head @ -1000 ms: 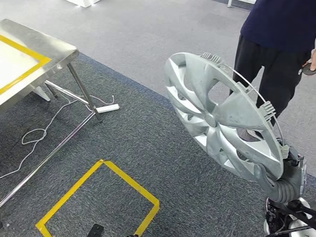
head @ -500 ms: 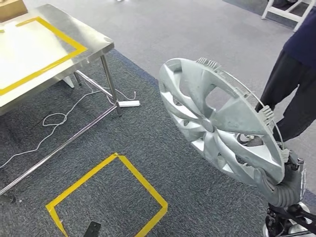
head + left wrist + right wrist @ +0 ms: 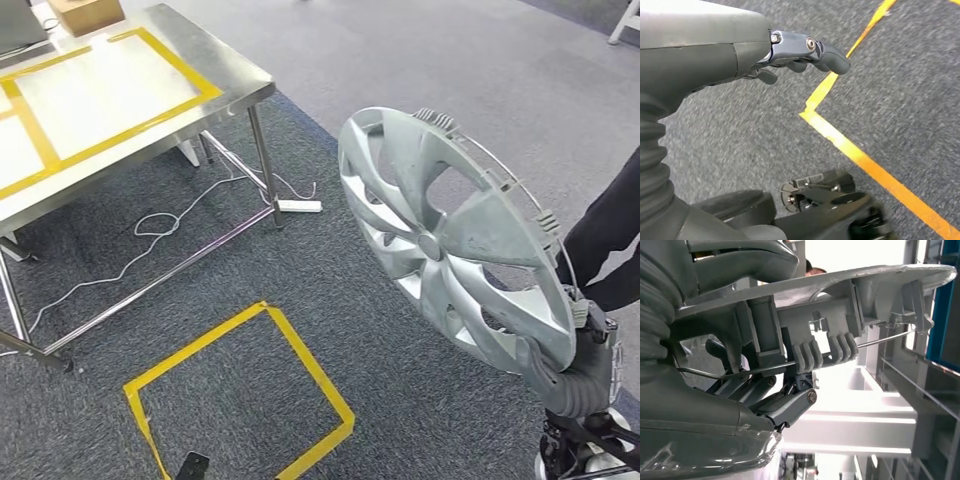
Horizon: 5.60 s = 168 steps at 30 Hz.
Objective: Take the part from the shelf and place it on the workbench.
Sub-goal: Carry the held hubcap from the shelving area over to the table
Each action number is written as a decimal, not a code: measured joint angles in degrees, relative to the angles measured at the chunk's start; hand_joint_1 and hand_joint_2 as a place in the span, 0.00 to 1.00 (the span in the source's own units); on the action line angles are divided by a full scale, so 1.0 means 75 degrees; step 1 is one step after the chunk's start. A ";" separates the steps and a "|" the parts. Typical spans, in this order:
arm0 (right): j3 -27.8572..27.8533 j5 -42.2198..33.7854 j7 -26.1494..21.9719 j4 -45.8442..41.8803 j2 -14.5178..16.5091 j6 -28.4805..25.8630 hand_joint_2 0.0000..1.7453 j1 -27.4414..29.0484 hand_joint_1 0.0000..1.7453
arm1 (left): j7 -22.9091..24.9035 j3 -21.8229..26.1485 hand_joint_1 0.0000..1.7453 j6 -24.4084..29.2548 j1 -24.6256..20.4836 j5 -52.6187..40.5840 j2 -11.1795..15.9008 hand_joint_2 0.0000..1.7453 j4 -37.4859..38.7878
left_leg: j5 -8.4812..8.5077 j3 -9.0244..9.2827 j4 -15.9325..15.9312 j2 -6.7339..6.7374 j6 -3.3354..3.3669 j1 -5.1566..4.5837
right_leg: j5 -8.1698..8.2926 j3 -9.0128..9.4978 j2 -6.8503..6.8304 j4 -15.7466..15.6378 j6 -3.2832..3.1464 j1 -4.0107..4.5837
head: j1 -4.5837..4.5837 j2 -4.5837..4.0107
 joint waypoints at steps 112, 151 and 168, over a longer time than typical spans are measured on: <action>-0.0092 0.7803 0.1093 -0.0489 -0.2414 -0.6194 1.00 0.0130 1.00 | 0.0176 -0.0178 0.00 -0.1268 -0.0016 0.0118 -0.0216 1.00 -0.0002 | 0.0886 0.1359 -0.2325 -0.0260 0.0114 0.0267 | -0.0090 -0.0349 0.0248 0.0558 0.0917 -0.0304 | 0.0141 0.0001; 0.0389 0.8161 0.1325 -0.0413 -0.2674 -0.6483 1.00 0.0276 1.00 | 0.0235 -0.0176 0.00 -0.1111 -0.0034 0.0162 -0.0247 1.00 0.0009 | -0.0062 0.1003 -0.1068 0.0012 0.0143 -0.0078 | 0.0110 -0.0194 0.0175 0.0040 0.0109 -0.0052 | 0.0012 0.0001; 0.0427 0.8259 0.1335 -0.0411 -0.2731 -0.6481 1.00 0.0336 1.00 | 0.0267 -0.0176 0.00 -0.1122 -0.0036 0.0165 -0.0264 1.00 0.0009 | 0.0741 0.1108 -0.1965 0.0011 0.0176 0.0031 | 0.0041 0.0029 0.0160 -0.0154 0.0227 -0.0078 | 0.0015 0.0001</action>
